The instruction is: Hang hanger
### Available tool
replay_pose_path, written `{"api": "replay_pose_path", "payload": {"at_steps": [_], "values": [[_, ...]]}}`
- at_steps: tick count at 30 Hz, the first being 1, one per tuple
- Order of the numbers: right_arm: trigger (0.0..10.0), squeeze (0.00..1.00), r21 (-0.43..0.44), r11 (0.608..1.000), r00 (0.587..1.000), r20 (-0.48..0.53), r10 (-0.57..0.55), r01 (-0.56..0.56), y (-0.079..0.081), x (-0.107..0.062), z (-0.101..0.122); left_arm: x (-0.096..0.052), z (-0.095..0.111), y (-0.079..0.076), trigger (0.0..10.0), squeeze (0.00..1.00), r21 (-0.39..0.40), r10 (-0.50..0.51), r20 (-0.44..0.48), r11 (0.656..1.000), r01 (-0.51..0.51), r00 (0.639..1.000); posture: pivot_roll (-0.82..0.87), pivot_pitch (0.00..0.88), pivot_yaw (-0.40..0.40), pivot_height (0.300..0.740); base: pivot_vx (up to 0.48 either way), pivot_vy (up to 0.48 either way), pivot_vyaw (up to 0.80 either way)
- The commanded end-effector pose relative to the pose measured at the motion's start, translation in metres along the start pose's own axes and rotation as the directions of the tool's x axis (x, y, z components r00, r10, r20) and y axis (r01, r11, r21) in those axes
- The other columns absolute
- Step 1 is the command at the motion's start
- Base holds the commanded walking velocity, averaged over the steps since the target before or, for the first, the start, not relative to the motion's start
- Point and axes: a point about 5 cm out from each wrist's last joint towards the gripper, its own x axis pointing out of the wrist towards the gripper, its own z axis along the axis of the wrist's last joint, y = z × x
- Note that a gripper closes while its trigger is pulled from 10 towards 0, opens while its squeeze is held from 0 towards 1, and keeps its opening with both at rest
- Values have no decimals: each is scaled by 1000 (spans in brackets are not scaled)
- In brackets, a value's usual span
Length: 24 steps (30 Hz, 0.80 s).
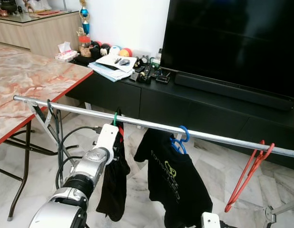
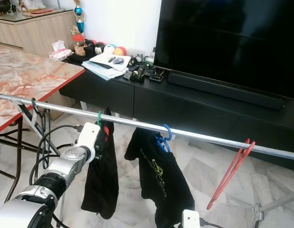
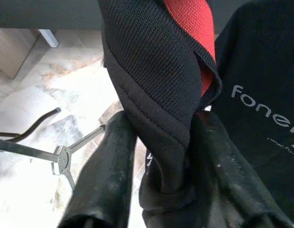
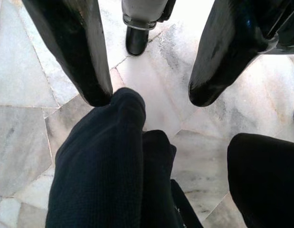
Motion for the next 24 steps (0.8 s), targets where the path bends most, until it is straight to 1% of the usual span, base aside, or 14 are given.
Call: {"api": "replay_pose_path", "payload": {"at_steps": [1,9,14,21,24], "values": [[10000,0,-4,1000,1000,-2,-1,1,-2,0,0,1,7,-1,0,0,-6,4,19,1000,-4,1000,125,0,-81,740,0,0,0],[10000,0,-5,1000,1000,-3,-1,1,-2,0,-1,1,6,-2,0,0,-7,10,28,1000,-10,1000,129,0,-79,740,0,0,0],[10000,0,5,1000,1000,-2,2,-2,0,0,-1,1,4,-1,0,0,-1,11,31,1000,-11,999,135,0,-63,740,0,0,0],[10000,0,64,998,1000,3,-16,16,4,0,-4,-1,1,4,0,0,17,15,31,1000,-15,999,136,0,-32,740,0,0,0],[10000,0,89,996,1000,1,-17,17,8,0,-6,-2,-2,10,0,0,21,21,28,1000,-22,999,140,0,-2,740,0,0,0]]}}
